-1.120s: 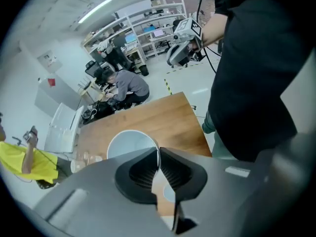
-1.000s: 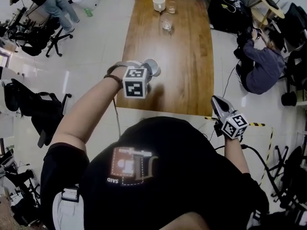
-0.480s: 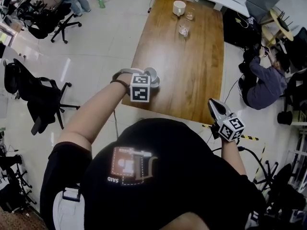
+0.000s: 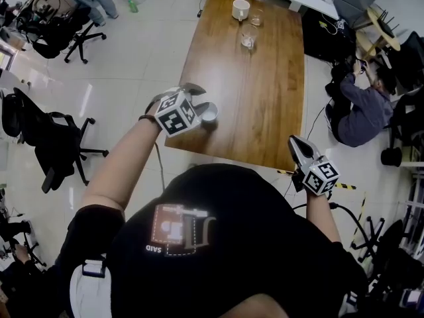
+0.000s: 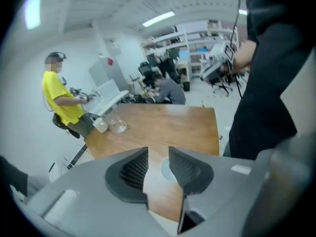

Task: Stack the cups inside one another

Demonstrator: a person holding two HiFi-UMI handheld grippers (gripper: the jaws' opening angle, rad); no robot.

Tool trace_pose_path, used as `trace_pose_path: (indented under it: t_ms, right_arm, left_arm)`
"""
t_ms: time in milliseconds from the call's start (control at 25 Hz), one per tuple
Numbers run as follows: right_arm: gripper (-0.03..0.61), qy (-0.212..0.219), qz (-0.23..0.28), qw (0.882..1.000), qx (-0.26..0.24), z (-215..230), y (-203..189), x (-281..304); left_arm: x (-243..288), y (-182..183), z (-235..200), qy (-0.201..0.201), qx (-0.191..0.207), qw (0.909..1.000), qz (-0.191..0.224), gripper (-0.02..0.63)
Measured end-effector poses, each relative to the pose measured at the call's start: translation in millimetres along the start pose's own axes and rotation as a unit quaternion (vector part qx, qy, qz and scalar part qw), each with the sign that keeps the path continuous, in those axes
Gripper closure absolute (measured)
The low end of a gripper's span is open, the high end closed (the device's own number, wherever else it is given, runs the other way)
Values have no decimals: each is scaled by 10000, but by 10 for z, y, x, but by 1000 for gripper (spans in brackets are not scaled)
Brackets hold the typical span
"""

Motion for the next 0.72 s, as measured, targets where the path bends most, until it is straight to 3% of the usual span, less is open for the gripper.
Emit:
trace_pose_path:
  t_ms: [80,120,200,280,400,480,560,720]
  right_arm:
    - [562,-2,115,9999,-41,31,117,-22]
    - [561,3,182,9998,-72,41,184,-29]
    - [561,23,325,9994,-147,51,329,-37]
    - [561,48,466,9987,-221,50,471,-33]
    - [561,121,557,9978,-326,47,627,16]
    - [561,168,547,9977,-351,55,637,79]
    - [563,222,525,9980,-283,44,585,150]
    - [563,325,429,9984,197,21,331,277]
  left_arm:
    - [-340,168,-239,408,-835,9916,901,483]
    - [-508,204,-337,567,-1314,9803,1360,485]
    - [-784,155,-461,738,-2333,9448,2178,491]
    - [-960,-16,-493,830,-3238,9013,2754,509]
    - [-1069,-309,-430,1003,-4104,8453,3270,551]
    - [-1028,-479,-303,1069,-4482,8196,3404,590]
    - [-920,-597,-107,1034,-4747,8074,3349,611]
    - [-743,-624,238,742,-5045,7967,3245,612]
Point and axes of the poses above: the fingertips, and each gripper's own axes: x forward along the fingers, z to its right, y out of its top, the point moved 1 cm from there along -x, backward along the fingers, and after that the axes turned 3 degrees about y, right-handed, at the moved point
